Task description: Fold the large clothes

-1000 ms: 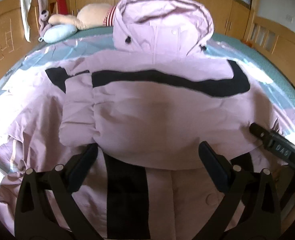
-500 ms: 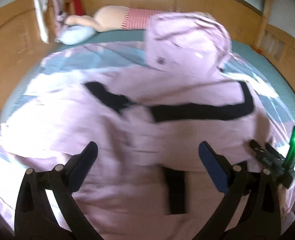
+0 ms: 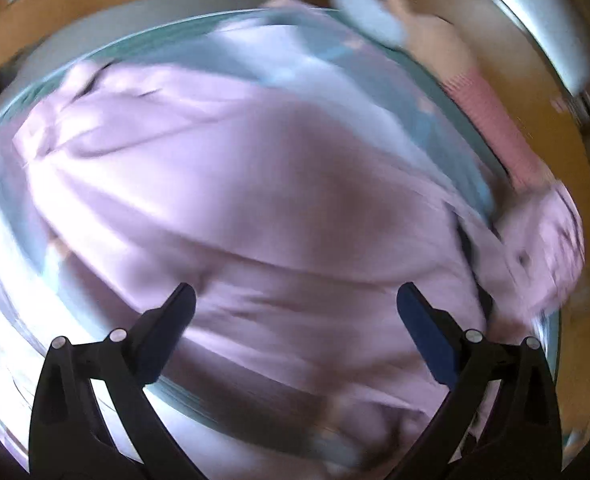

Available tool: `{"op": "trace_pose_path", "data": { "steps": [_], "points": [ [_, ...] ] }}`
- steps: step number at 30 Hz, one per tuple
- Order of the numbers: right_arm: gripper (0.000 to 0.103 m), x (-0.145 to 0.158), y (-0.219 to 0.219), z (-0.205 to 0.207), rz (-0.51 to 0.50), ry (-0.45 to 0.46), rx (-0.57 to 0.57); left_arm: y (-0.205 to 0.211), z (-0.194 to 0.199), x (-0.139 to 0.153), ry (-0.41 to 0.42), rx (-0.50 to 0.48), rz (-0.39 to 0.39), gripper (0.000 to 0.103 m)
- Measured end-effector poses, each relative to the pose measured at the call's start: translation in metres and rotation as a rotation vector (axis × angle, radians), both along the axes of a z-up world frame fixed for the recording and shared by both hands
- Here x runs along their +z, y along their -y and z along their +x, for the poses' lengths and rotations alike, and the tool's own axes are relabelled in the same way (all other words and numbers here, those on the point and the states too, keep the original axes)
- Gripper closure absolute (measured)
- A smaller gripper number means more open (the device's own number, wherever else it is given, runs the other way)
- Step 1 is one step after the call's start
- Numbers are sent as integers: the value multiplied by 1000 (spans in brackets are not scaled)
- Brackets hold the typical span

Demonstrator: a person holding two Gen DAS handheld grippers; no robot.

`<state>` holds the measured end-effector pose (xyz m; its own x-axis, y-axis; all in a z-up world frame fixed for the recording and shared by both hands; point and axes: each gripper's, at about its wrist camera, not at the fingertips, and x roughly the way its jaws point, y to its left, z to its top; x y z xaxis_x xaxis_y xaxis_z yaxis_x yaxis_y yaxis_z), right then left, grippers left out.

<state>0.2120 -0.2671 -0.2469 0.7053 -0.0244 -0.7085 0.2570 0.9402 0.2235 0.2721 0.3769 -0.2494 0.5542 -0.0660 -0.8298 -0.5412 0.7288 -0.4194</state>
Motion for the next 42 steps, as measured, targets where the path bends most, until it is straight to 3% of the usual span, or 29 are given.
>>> {"op": "trace_pose_path", "data": {
  "steps": [2, 4, 9, 11, 16, 20, 23, 25, 26, 27, 28, 30, 32, 33, 37, 40, 42],
  "points": [
    [1, 0, 0, 0, 0, 0, 0, -16, -5, -14, 5, 36, -74, 2],
    [1, 0, 0, 0, -1, 0, 0, -20, -8, -11, 43, 57, -95, 2],
    [1, 0, 0, 0, -1, -1, 0, -21, 0, -12, 74, 59, 12, 2],
    [1, 0, 0, -1, 1, 1, 0, -35, 1, -11, 88, 84, 19, 2],
    [1, -1, 0, -1, 0, 1, -1, -69, -33, 10, 141, 277, -2, 2],
    [1, -1, 1, 0, -2, -1, -1, -85, -44, 3, 105, 362, -33, 2],
    [1, -2, 1, -1, -2, 0, -2, -86, -40, -14, 54, 351, -58, 2],
    [1, -2, 1, -1, -2, 0, -2, -79, -33, -13, 44, 307, 4, 2],
    [1, -2, 1, -1, -2, 0, -2, -77, -31, -10, 58, 285, 10, 7],
    [1, -2, 1, -1, -2, 0, -2, -74, -30, -5, 97, 270, 7, 22],
    [1, -2, 1, -1, -2, 0, -2, -74, -30, -2, 104, 268, 17, 31],
    [1, -2, 1, -1, -2, 0, -2, -71, -30, 6, 101, 249, 75, 68],
    [1, -2, 0, -1, -2, 0, -2, -70, -31, 11, 124, 228, 92, 91],
    [1, -2, 1, -1, -2, 0, -2, -72, -34, 15, 154, 231, 75, 97],
    [1, -2, 1, -1, -3, 0, -2, -63, -52, 53, 341, 224, 7, 100],
    [1, -2, 0, -1, -2, 0, -2, -24, -59, 98, 494, 92, -19, 100],
    [1, -2, 0, -1, -3, 0, -2, 19, -59, 122, 561, -53, -21, 100]
  ]
}}
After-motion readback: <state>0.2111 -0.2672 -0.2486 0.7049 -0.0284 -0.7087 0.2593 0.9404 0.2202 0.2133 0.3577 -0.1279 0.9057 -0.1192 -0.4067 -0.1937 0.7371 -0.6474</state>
